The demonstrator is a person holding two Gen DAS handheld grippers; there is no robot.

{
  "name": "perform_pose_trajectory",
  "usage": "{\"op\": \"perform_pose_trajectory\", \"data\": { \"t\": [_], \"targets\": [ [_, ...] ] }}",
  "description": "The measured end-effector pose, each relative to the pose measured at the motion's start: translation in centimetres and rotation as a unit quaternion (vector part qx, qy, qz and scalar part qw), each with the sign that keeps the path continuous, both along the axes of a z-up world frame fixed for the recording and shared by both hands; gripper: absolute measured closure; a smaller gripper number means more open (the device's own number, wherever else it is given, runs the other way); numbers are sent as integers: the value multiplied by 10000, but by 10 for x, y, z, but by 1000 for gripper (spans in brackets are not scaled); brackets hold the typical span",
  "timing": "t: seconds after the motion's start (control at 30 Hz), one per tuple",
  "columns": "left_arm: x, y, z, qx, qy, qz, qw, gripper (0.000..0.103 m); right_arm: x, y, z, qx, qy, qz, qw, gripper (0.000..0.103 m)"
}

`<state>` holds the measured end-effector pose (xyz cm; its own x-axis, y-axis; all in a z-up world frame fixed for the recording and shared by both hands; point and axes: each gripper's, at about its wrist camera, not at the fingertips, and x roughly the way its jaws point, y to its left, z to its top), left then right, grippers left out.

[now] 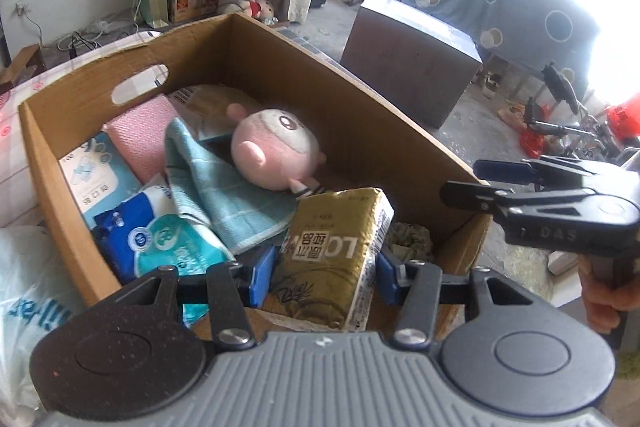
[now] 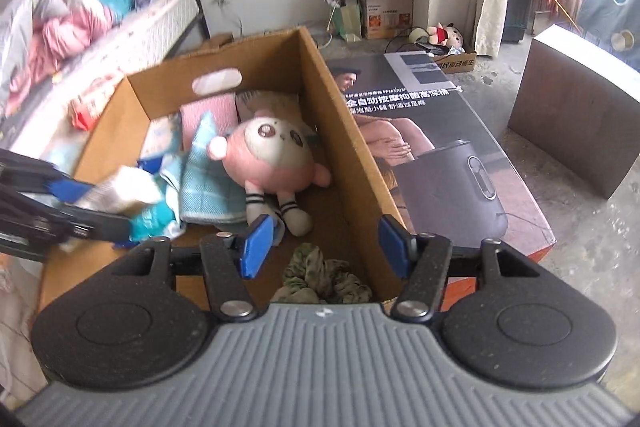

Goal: Organize soft objects
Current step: 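Withdraw the right gripper from the box toward the striped towel, then grasp the orange-white striped towel on the bed with the right gripper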

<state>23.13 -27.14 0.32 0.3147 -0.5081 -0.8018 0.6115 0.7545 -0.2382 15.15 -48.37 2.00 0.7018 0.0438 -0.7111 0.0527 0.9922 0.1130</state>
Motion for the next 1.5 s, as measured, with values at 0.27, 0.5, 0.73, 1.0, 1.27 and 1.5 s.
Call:
{"op": "perform_pose_trajectory", "data": {
  "t": [0.27,0.5,0.73,1.0,1.27,1.5],
  "targets": [
    [-3,-53,-30,494,194,-286,9982,41,-27,-6,11,194,-179,-188,9995,37],
    [-6,-12,-7,210,152,88,9996,39,-32,-11,11,411,-226,-235,9986,35],
    [-21,56,42,-129,-436,669,9967,35,-13,1,17,1010,-249,105,9945,36],
    [-51,159,68,-147,-1023,1576,9821,27,13,37,15,2098,-78,585,9760,40],
    [-82,262,55,172,-1062,2589,9599,26,28,99,10,2941,80,1074,9497,46],
    [-103,318,25,429,-889,3070,9466,26,33,165,11,3174,449,1608,9335,46]
  ]
}}
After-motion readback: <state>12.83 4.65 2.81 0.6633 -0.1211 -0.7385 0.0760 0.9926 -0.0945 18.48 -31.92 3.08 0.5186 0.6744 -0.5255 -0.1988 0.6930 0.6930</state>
